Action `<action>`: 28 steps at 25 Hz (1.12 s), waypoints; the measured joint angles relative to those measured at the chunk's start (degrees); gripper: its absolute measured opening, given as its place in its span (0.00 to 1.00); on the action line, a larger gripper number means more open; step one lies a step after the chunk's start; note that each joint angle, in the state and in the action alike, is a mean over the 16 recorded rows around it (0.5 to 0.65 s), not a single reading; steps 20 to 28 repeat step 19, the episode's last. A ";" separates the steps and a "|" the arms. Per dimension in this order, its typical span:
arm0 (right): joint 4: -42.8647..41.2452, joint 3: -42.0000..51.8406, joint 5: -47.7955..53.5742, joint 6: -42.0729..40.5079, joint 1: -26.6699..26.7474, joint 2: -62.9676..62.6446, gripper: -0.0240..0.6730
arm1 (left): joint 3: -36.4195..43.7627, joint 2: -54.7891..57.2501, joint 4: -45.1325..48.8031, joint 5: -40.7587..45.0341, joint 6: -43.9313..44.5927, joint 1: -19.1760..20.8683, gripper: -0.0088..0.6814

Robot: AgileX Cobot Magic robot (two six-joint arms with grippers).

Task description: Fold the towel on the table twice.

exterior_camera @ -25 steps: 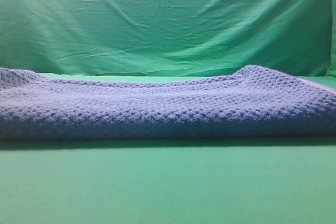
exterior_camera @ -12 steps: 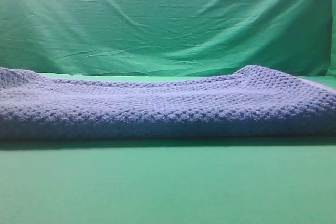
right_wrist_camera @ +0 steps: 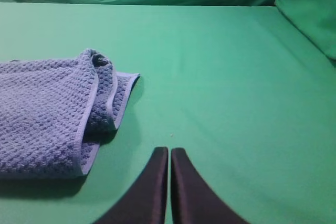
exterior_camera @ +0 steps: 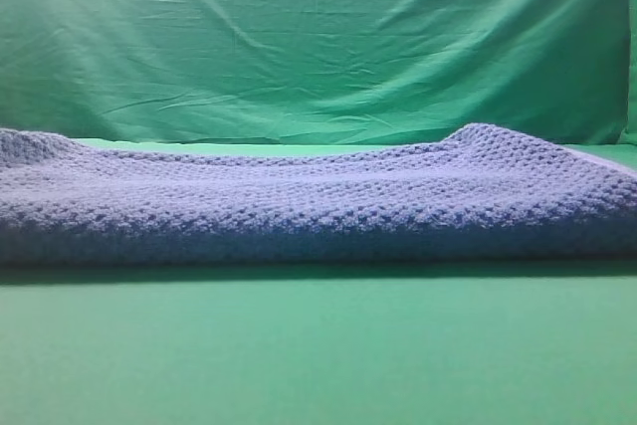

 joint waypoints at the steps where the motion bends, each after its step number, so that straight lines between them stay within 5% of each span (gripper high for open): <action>1: -0.27 -0.01 0.01 -0.01 0.00 0.00 0.03 | 0.00 0.00 0.00 0.00 0.13 0.00 0.01; 28: -1.16 -0.08 0.18 -0.03 0.00 0.00 0.03 | 0.00 0.00 0.00 0.11 0.77 0.00 0.01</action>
